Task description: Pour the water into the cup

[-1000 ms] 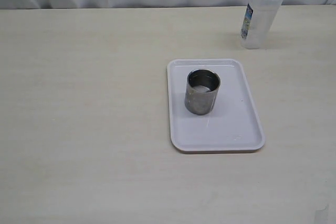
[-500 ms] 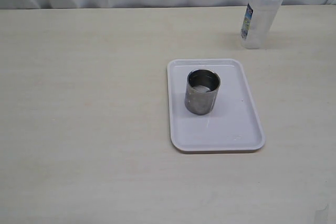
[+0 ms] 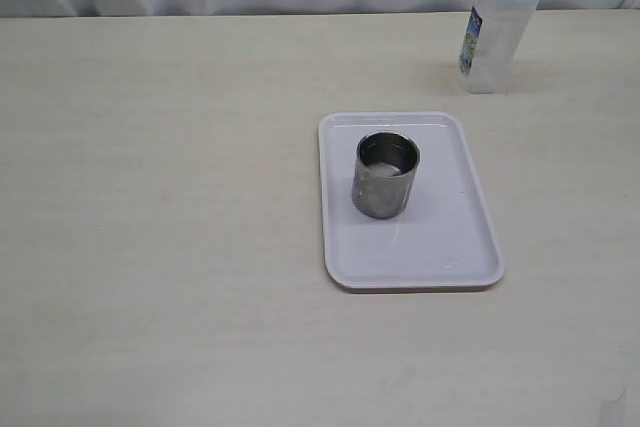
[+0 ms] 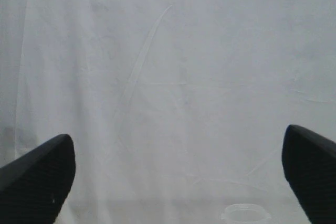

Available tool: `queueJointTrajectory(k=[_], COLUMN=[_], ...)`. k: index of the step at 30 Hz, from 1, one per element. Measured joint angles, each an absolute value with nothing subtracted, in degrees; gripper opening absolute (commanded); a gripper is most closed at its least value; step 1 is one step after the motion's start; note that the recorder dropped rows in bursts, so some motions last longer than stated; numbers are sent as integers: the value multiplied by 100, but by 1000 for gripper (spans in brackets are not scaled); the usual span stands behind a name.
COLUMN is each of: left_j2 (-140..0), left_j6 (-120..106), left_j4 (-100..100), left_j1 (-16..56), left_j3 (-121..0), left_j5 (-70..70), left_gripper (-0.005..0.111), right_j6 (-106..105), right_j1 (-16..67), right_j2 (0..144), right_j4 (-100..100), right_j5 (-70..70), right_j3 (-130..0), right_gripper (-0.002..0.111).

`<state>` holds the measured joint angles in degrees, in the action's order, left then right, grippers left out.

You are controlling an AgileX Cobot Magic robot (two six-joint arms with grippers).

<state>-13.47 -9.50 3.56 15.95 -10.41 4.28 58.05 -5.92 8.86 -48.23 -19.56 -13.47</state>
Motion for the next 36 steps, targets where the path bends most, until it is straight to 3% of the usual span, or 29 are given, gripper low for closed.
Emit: queueJointTrajectory(k=[7, 36], left_j2=[-854, -18], left_j6=[-482, -473], left_j4=[332, 262], left_j1=[691, 668], left_j3=[-632, -13], left_j5=[488, 613], left_gripper=[0, 0], right_j6=[5805, 5805], right_j1=[-592, -592], right_j2=[886, 886], right_j4=[-4823, -4823], right_j5=[-1956, -1956], right_j3=[-1347, -1347], right_gripper=[110, 110])
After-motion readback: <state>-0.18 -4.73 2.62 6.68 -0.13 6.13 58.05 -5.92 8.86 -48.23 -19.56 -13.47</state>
